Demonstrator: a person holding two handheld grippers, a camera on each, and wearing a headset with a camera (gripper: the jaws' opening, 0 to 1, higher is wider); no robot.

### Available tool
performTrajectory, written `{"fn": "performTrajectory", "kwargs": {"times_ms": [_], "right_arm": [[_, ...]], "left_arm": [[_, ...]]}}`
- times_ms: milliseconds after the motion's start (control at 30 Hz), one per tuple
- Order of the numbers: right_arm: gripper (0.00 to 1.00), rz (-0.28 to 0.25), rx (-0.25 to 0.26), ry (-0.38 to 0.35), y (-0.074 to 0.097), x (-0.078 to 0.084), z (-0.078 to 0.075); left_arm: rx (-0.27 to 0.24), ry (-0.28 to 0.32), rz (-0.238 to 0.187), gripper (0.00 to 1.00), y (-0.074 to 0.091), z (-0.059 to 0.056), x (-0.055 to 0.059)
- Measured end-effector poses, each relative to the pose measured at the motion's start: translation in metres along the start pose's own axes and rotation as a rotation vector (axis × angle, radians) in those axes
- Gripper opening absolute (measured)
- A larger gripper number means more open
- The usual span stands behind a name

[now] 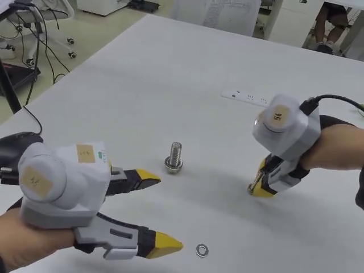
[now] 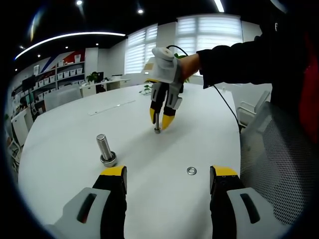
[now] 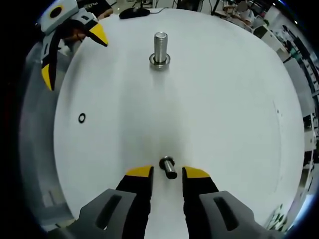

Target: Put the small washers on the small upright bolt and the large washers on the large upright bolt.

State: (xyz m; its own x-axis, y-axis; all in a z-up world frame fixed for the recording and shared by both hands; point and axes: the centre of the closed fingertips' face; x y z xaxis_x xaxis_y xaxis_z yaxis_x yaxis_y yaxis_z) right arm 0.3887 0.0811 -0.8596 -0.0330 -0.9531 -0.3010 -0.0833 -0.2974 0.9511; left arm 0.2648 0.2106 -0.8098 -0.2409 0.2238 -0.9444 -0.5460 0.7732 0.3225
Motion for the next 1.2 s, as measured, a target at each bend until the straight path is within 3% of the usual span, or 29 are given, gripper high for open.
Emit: {"fn": "performTrajectory", "kwargs": {"times_ms": [367,733,1200], "right_arm": [[0.27,0.008,0.004,-0.017,0.003,0.013,0.000],[0.28,0.015,0.003,-0.029,0.006,0.025,0.013],[0.29,0.001,0.004,-0.037,0.009,0.029,0.031]], "left_arm": [[0.002,-0.003,0.002,0.67,-0.001,0.002,0.000],[0.007,-0.007,0.004,0.67,-0.002,0.002,0.001],[0.006,-0.017,-0.002,0.67,-0.002,0.002,-0.001]]}}
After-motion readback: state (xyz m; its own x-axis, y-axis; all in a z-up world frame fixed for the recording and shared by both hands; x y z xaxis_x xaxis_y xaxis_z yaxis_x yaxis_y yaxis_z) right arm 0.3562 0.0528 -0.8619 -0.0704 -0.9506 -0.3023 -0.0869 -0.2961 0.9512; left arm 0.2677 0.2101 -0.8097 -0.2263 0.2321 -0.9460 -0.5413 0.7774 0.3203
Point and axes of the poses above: the centre of the closed fingertips' face, and the gripper's own axes: y roughly backward along the fingers, z roughly to its left, x roughly out of its underside, and after that the axes turned 6 degrees about -z, right-handed
